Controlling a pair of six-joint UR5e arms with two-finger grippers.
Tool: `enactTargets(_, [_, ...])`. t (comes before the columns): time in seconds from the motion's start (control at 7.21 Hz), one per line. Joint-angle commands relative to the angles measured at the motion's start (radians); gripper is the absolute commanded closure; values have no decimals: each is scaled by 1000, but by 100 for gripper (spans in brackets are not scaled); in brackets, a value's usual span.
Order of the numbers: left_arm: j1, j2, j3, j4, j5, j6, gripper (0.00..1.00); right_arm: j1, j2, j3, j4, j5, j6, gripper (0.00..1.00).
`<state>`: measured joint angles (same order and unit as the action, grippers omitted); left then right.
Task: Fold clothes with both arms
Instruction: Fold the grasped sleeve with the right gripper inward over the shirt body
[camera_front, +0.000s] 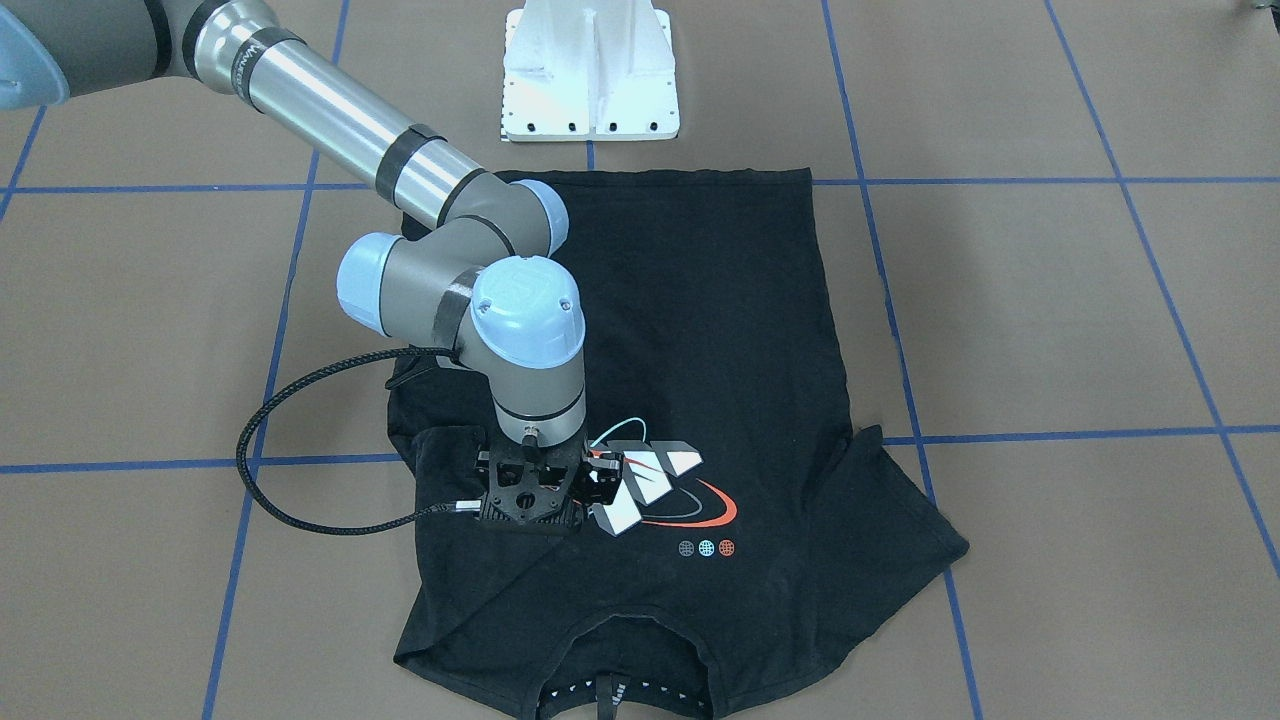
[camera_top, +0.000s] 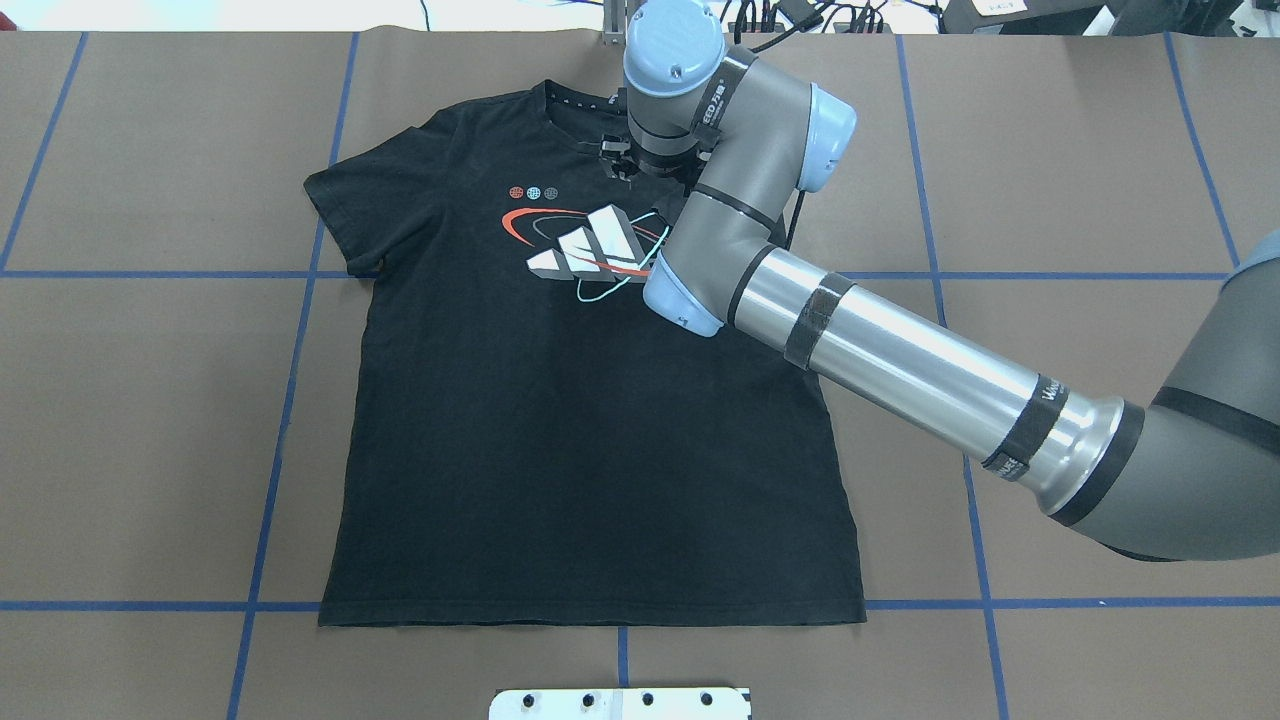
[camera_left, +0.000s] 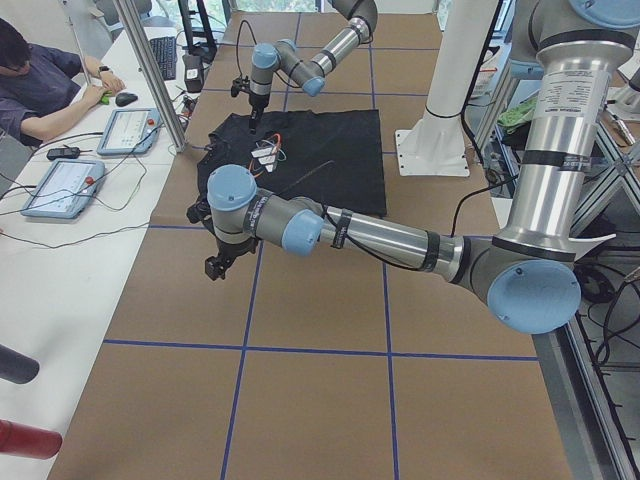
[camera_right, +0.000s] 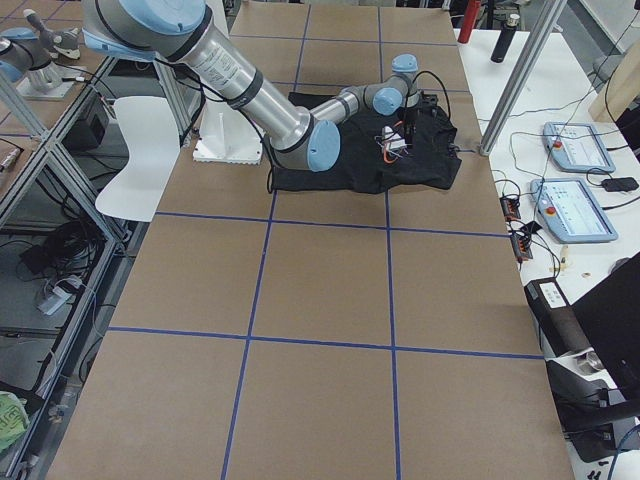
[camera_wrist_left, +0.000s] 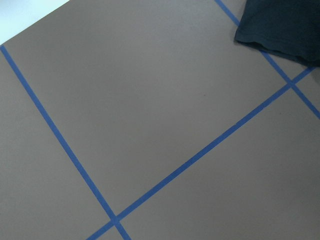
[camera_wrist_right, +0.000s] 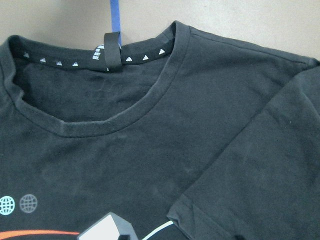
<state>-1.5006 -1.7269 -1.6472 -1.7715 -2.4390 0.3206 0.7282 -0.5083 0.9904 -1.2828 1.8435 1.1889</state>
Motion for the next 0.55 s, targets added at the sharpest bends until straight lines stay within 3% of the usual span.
enactTargets(0.0, [55,-69,68,-136,5,-219,0,32,-12,127,-158,77,-34,0])
enactTargets(0.28, [167,-135,189,-392,47,-639,0,63,-73,265,-312,125,-151,0])
enactTargets(0.42, [207,-192,302,-539,125,-781,0,88,-199,404,-328,134,-213,0])
